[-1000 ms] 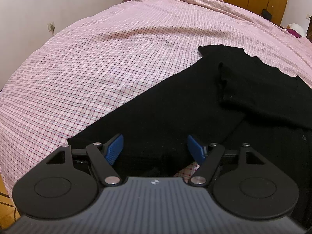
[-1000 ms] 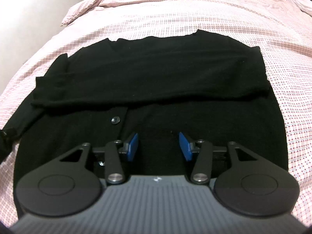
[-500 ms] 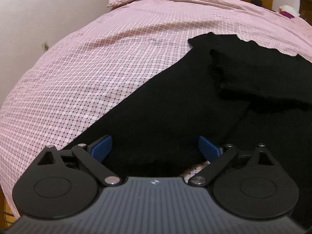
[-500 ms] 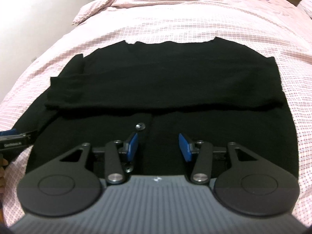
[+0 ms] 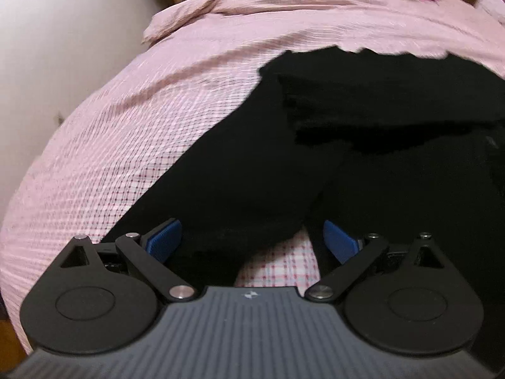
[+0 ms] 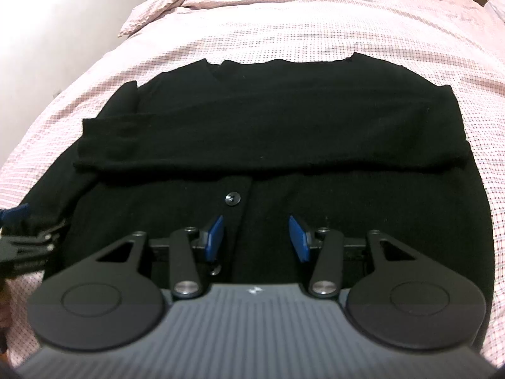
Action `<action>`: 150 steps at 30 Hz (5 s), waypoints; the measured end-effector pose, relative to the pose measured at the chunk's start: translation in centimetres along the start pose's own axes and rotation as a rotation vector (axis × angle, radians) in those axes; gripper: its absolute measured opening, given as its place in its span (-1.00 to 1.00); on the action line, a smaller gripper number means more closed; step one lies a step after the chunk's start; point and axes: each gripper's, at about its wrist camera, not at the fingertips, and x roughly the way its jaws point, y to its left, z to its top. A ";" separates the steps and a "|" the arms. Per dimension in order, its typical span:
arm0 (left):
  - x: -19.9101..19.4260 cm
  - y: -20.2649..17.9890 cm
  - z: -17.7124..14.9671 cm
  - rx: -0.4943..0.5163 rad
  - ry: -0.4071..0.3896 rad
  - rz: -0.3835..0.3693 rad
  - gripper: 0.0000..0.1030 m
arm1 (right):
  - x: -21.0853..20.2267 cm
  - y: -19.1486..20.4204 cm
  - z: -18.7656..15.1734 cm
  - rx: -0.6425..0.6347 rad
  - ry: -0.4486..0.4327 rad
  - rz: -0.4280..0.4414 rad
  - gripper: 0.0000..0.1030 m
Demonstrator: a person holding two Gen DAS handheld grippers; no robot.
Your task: Fold small clothes
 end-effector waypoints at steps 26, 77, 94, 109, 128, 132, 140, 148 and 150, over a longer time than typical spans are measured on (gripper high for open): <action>-0.7 13.0 4.4 -0.296 -0.190 0.384 -0.79 | 0.3 -0.9 -0.2 0.035 -0.002 0.027 -0.07; -1.2 -11.7 8.1 -0.044 -0.097 -0.235 0.29 | -2.2 -9.1 -1.2 0.185 -0.085 0.012 -0.06; -7.1 -0.5 4.9 -0.183 -0.111 -0.021 0.43 | -3.1 0.0 2.3 -0.048 -0.099 0.134 -0.06; -3.7 5.3 0.2 -0.278 0.054 0.118 0.44 | 0.5 13.0 3.6 -0.276 -0.018 0.264 0.12; -2.2 7.3 -1.3 -0.340 0.111 0.149 0.45 | 6.1 18.3 2.2 -0.371 0.114 0.249 0.26; -1.9 7.3 -1.3 -0.340 0.116 0.147 0.45 | 6.4 18.3 2.4 -0.366 0.123 0.250 0.26; -1.5 7.1 -1.2 -0.330 0.117 0.141 0.45 | 6.6 18.4 2.5 -0.361 0.125 0.253 0.26; -1.3 7.0 -1.3 -0.329 0.117 0.139 0.45 | 6.6 18.4 2.5 -0.364 0.122 0.257 0.24; -1.4 7.0 -1.2 -0.328 0.117 0.139 0.45 | 6.6 18.4 2.5 -0.364 0.121 0.258 0.23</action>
